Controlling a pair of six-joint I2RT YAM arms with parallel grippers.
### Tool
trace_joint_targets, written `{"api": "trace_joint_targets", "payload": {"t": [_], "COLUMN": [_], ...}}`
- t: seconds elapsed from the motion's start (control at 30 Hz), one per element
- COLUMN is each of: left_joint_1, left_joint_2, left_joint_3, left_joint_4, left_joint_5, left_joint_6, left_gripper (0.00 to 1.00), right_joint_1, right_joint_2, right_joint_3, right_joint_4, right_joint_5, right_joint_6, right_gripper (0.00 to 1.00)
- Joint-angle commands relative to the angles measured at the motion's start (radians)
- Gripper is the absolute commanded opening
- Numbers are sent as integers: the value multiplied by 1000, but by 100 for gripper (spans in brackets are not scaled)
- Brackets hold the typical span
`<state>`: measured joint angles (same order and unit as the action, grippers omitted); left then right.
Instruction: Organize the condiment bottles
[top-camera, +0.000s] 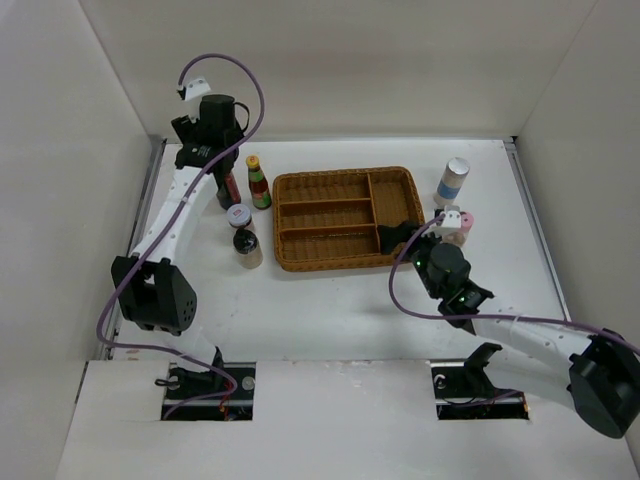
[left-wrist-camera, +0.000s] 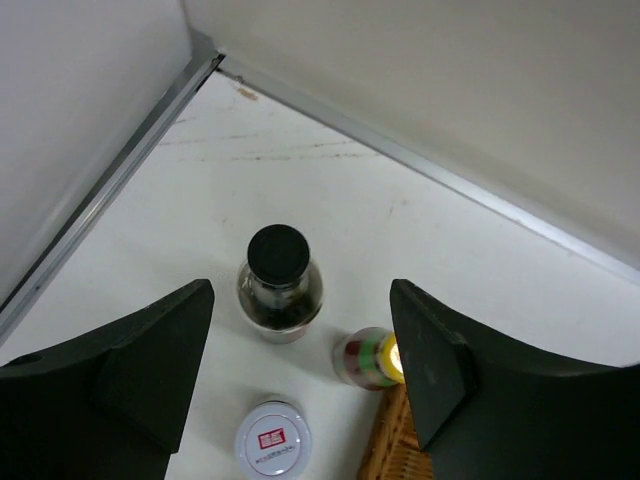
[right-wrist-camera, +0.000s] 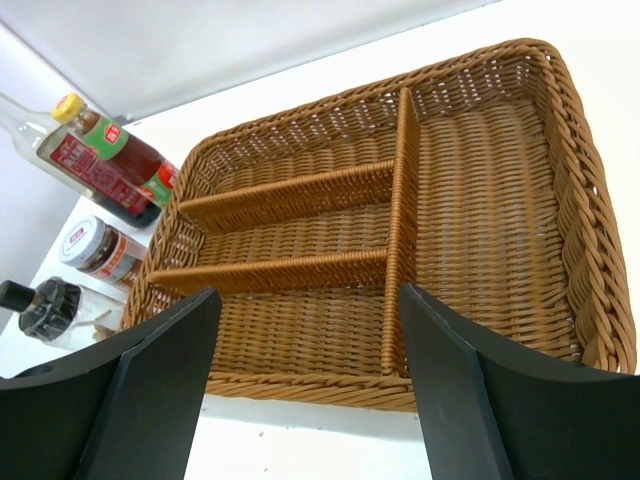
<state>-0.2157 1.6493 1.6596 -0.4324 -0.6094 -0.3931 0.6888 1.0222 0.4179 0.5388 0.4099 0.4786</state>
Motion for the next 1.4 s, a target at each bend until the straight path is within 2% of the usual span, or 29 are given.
{"api": "trace_joint_targets", "payload": {"t": [0.0,0.57,0.7,0.9,1.0,1.17,1.37], "left_joint_1": [25,62,72,83,83,83,88], "left_joint_2": [-13,99,124,138,141,126,78], "left_joint_3": [5,5,6,2,3,2,46], "left_joint_4": [23,52,52,75,78,93,142], "left_joint_5": [10,28,27,23,28,16,3], "left_joint_6": [25,36,36,34,36,42,80], "left_gripper": [69,60,53,49,40,15,10], "right_joint_1": [11,16,16,16,18,22,28], "right_joint_2": [9,61,67,64,73,82,82], "right_joint_3": [33,50,55,53,55,59,61], "right_joint_4": [46,46,40,40,46,44,46], "right_joint_5": [-19,-19,-17,-19,-20,-20,-22], "right_joint_6": [-6,-12,-14,-14,-14,-17,-21], "right_gripper": [78,78,78,78,78,78,78]}}
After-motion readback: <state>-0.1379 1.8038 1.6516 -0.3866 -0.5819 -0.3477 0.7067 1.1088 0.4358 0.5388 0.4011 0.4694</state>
